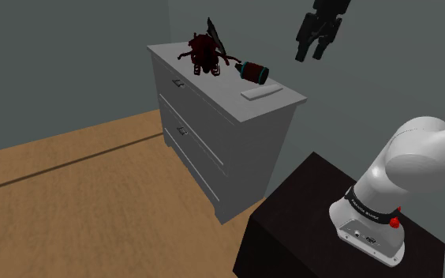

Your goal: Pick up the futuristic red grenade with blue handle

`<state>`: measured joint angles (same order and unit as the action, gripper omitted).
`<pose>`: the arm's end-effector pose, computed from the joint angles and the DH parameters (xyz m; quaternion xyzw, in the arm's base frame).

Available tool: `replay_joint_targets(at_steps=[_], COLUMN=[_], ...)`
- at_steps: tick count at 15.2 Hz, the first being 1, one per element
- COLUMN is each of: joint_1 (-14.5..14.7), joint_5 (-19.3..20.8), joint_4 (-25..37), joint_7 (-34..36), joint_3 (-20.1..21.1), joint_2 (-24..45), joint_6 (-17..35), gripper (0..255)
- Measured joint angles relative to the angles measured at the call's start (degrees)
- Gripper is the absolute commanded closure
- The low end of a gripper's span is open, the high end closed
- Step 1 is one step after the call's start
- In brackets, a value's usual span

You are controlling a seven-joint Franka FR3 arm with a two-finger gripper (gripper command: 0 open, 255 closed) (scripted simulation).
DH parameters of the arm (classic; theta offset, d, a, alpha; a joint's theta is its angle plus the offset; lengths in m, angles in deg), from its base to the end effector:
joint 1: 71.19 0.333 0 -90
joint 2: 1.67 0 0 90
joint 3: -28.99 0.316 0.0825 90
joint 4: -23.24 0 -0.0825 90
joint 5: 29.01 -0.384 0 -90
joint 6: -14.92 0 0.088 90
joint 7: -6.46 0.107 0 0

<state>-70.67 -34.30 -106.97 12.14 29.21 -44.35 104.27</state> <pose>0.3177 0.0145 0.6165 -0.9980 0.0423 -0.0133 0.0456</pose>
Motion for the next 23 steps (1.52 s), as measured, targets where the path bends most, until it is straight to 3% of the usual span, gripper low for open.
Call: replay_joint_targets(at_steps=[3, 10, 17, 23], joint_1=[-0.11, -1.19, -3.57, -6.52], joint_5=[1.45, 9.58, 19.22, 29.48], joint_4=[-1.03, -4.44, -5.04, -1.37], joint_7=[-1.23, -6.41, -9.38, -8.68], joint_3=[0.14, 0.81, 1.12, 1.87], joint_2=[1.06, 7.48, 16.76, 27.49], joint_6=[2.73, 17.18, 32.74, 44.92], gripper=[0, 0, 0, 0])
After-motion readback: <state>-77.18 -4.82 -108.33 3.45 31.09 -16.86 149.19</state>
